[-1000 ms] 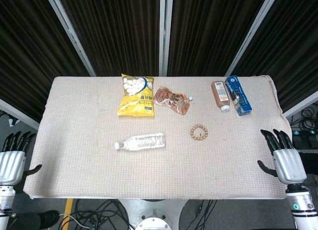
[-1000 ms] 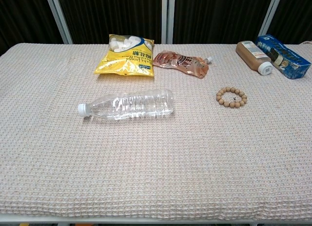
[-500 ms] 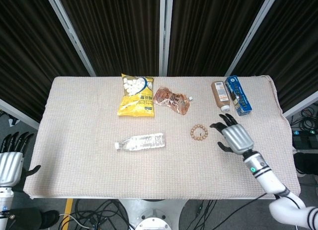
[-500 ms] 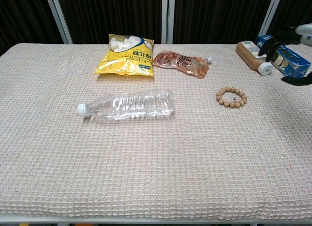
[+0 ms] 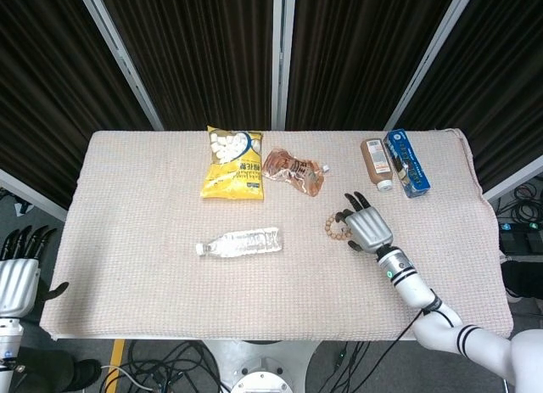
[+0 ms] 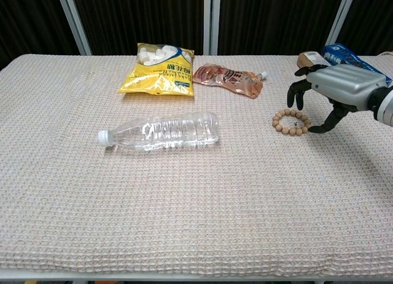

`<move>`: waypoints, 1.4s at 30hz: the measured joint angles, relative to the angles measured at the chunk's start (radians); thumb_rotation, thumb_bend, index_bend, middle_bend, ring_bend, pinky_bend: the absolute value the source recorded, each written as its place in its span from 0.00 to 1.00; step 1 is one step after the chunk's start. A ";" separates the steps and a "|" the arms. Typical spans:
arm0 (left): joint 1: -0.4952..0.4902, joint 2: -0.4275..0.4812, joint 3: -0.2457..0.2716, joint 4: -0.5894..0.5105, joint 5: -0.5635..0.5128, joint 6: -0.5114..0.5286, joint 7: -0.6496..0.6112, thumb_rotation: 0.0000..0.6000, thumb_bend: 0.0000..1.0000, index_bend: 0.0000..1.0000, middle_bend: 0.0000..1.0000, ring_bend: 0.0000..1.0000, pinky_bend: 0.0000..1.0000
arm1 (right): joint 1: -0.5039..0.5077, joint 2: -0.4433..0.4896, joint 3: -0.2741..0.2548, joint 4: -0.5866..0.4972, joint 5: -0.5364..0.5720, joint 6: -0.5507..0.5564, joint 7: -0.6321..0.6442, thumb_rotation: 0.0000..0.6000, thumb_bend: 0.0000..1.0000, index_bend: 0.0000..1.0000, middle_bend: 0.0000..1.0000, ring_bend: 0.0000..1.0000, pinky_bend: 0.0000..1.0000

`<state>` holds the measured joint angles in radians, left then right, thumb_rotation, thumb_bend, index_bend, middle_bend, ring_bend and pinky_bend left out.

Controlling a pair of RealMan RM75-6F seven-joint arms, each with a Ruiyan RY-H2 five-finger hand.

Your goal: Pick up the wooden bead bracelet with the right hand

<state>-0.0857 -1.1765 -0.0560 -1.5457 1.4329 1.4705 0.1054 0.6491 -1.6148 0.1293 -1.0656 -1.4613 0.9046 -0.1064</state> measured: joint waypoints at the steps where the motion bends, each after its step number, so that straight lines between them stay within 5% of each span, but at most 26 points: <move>1: -0.001 -0.001 0.000 0.002 0.000 -0.001 -0.002 1.00 0.00 0.13 0.08 0.00 0.00 | 0.003 -0.020 -0.006 0.029 -0.004 0.004 0.007 1.00 0.14 0.38 0.42 0.04 0.02; 13: -0.001 -0.010 -0.001 0.022 -0.006 -0.009 -0.025 1.00 0.00 0.13 0.08 0.00 0.00 | 0.022 -0.149 -0.050 0.240 -0.043 0.040 0.110 1.00 0.23 0.48 0.45 0.08 0.02; 25: -0.002 -0.016 -0.001 0.039 -0.007 -0.015 -0.043 1.00 0.00 0.13 0.08 0.00 0.00 | 0.025 -0.187 -0.075 0.323 -0.049 0.036 0.141 1.00 0.24 0.48 0.45 0.08 0.01; 33: -0.005 -0.016 -0.001 0.044 -0.006 -0.021 -0.057 1.00 0.00 0.13 0.09 0.00 0.00 | 0.016 -0.204 -0.083 0.357 -0.056 0.065 0.162 1.00 0.61 0.70 0.52 0.18 0.01; 42: -0.008 -0.011 -0.001 0.038 0.002 -0.019 -0.060 1.00 0.00 0.13 0.08 0.00 0.00 | -0.010 -0.118 -0.037 0.196 -0.006 0.069 0.472 1.00 0.63 0.70 0.53 0.19 0.01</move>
<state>-0.0933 -1.1877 -0.0573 -1.5081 1.4348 1.4514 0.0456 0.6387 -1.7331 0.0923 -0.8696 -1.4675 0.9734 0.3652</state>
